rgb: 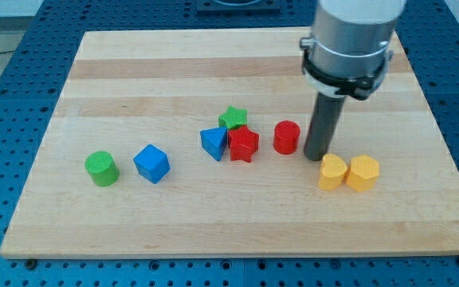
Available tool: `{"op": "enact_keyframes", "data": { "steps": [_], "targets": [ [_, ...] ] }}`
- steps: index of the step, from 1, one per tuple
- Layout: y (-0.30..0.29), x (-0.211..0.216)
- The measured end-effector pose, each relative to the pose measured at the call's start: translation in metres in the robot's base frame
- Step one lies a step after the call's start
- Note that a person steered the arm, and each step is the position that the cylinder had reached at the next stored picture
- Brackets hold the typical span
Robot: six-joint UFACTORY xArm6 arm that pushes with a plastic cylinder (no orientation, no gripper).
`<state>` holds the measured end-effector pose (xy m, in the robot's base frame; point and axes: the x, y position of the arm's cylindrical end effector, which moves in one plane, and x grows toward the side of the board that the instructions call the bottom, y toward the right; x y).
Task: Move the red circle to the top right side of the red star
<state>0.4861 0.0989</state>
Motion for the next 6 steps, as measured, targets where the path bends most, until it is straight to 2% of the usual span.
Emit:
{"op": "enact_keyframes", "data": {
  "steps": [3, 6],
  "targets": [
    [-0.027, -0.016],
    [-0.026, -0.035]
  ]
}}
